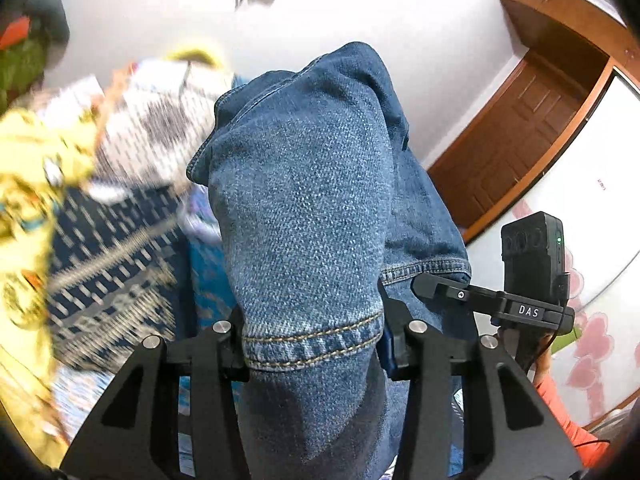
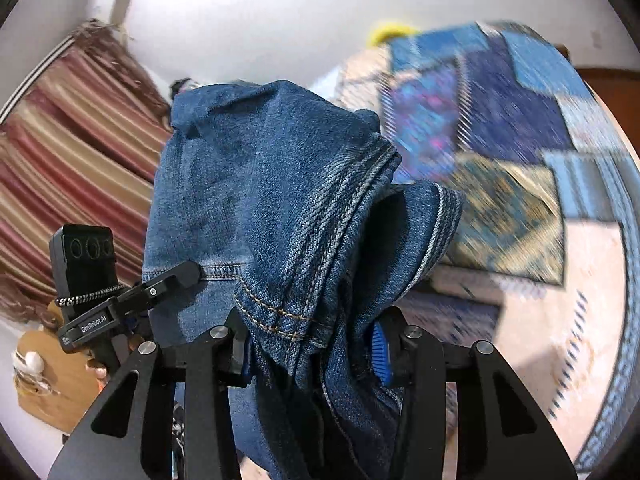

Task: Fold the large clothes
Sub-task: 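Lift the folded jacket with both tools and carry it toward the yellow blanket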

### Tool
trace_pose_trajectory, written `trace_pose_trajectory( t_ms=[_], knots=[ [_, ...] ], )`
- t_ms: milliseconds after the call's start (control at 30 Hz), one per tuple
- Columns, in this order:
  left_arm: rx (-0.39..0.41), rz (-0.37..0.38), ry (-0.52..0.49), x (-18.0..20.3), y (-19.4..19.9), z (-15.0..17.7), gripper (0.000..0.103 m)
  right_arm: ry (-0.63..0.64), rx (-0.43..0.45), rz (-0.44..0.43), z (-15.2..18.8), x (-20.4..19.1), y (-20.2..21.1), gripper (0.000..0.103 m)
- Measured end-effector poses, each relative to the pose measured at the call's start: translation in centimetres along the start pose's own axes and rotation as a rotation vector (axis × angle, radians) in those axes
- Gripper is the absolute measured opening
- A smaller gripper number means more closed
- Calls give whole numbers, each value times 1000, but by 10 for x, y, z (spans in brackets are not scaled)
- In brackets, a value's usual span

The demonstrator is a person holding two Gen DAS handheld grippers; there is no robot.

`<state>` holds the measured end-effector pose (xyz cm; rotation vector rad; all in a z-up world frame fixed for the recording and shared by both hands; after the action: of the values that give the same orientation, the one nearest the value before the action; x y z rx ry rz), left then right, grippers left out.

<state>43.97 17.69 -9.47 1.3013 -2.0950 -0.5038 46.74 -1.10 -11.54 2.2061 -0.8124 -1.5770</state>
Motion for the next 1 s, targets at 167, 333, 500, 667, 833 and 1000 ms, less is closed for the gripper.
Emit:
trace_pose_trajectory(
  t_ms=[167, 333, 500, 667, 833, 1000],
  knots=[
    [47, -86, -40, -31, 39, -19, 44, 33, 27, -71, -13, -36, -29, 40],
    [37, -150, -23, -81, 49, -18, 44, 29, 6, -107, -20, -52, -81, 40],
    [-22, -166, 50, -139, 33, 3, 44, 3, -50, -90, -20, -44, -148, 40],
    [-114, -162, 166, -196, -8, 44, 44, -36, -120, -25, -17, -17, -210, 40],
    [-190, -188, 231, -234, -53, 87, 55, -7, -182, 100, -13, 19, -261, 40],
    [-196, -252, 199, -230, -54, 87, 66, -22, -194, 108, -15, 21, -258, 45]
  ],
)
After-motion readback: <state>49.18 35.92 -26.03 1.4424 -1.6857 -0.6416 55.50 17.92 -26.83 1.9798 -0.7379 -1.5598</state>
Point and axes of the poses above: each gripper's, at about its wrist camera, not at the fingertips, and y roughly against the way its jaws point, x to its right, z to its underside, the point moved 2 cm from there along -y, roughly the way its jaws point, and after that the axes turned 14 degrees about -y, right-handed, at the moved point
